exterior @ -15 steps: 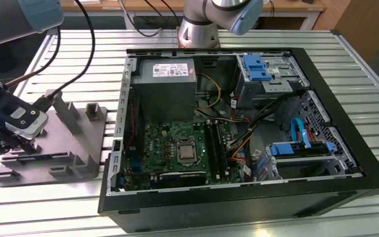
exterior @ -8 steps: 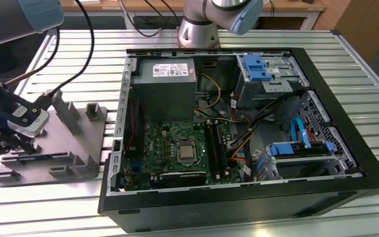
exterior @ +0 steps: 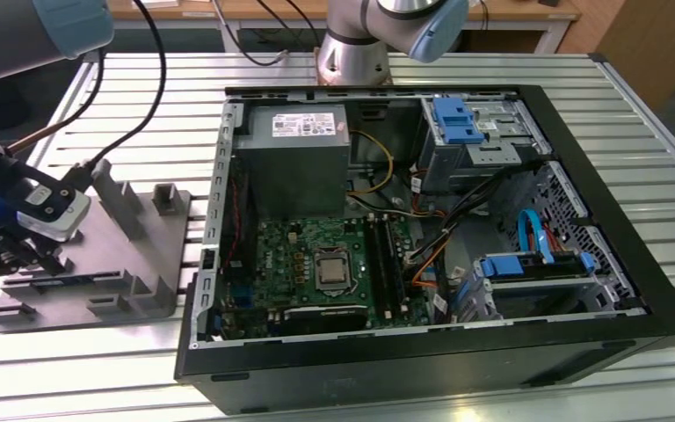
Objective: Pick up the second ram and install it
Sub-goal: 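Pick up the second ram and move it above second insertion slot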
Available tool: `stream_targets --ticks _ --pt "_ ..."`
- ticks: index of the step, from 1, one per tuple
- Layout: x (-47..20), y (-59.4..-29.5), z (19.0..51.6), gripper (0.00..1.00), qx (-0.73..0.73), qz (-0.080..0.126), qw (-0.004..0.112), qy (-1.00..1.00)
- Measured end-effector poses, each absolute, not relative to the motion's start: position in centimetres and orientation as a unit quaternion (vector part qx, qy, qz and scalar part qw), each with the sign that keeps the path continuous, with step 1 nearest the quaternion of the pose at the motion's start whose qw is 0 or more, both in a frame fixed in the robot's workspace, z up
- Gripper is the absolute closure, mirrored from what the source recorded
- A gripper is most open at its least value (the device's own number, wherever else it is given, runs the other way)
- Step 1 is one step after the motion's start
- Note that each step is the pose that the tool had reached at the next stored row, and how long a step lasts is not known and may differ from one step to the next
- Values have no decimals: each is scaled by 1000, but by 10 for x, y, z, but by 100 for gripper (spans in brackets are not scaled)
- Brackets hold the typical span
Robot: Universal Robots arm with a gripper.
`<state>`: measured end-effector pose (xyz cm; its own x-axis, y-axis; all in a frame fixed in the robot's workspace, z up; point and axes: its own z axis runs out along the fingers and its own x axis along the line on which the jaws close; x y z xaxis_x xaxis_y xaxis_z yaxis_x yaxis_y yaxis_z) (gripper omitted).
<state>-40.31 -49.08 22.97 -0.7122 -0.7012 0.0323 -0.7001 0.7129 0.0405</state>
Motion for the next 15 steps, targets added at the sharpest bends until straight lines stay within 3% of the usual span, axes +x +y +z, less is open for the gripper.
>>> stream_targets --ticks 15 --pt "-403 -491 230 90 427 -11 23 -904"
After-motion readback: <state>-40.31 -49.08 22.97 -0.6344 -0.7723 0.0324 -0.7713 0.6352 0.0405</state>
